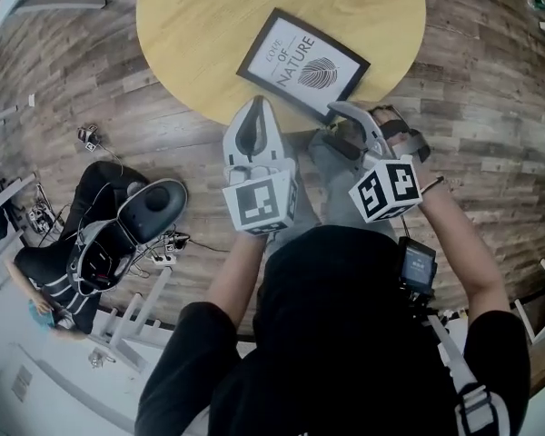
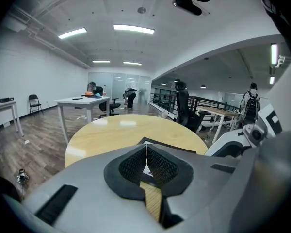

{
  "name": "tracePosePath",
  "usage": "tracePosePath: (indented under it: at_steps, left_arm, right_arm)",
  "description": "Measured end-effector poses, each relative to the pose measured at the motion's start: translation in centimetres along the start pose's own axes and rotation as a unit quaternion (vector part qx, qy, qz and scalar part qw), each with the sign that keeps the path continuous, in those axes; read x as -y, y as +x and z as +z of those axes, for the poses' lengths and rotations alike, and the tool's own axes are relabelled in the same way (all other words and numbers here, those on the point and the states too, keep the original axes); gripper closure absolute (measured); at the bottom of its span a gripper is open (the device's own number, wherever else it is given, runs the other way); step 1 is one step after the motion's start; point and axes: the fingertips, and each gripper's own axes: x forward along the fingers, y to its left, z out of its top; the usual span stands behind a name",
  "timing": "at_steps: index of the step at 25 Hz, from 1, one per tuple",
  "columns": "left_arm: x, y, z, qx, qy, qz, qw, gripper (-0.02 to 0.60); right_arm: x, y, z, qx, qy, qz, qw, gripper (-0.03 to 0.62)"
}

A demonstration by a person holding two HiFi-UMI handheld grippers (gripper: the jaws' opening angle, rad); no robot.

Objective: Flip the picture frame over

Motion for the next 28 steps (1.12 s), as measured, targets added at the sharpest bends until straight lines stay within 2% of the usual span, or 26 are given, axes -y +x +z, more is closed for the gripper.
tracePosePath:
  at_steps: [5,12,15,18,20,23,26,28]
  left_arm:
    - [-0.8,0.4,-0.9,-0.004,0.000,0.000,1.0000,0.558]
    - [-1.2,0.8,-2.4,-0.014,-0.002,0.001,0.9999,0.558]
    - [-1.3,1.0,-2.7,-0.019,-0.002,0.005,0.9998,0.558]
    - [-1.1,1.3,-2.7,-0.012,-0.001,0.003,0.9999,0.558]
    - [-1.3,1.4,-2.8,-0.013,-0.002,0.009,0.9999,0.558]
    - [-1.6,1.7,-2.7,-0.014,-0.001,0.016,0.9998,0.558]
    - [-1.9,2.1,-2.7,-0.015,-0.003,0.021,0.9997,0.558]
    - [-1.9,2.3,-2.8,-0.018,-0.005,0.024,0.9996,0.558]
  right_arm:
    - [-1.4,2.6,-1.4,-0.043,-0.103,-0.008,0.994,0.328]
    - [-1.7,4.5,-4.6,-0.098,-0.214,-0.054,0.970,0.319]
    - [-1.4,5.1,-4.8,-0.100,-0.253,-0.096,0.957,0.320]
    - [-0.9,5.4,-4.8,-0.096,-0.276,-0.146,0.945,0.321]
    - [-1.1,5.5,-4.6,-0.089,-0.277,-0.165,0.942,0.322]
    - [-1.8,5.3,-4.1,-0.072,-0.281,-0.175,0.941,0.336]
    - [-2.1,5.2,-3.8,-0.057,-0.289,-0.186,0.937,0.402]
    - [-1.9,5.3,-3.8,-0.052,-0.291,-0.188,0.937,0.404]
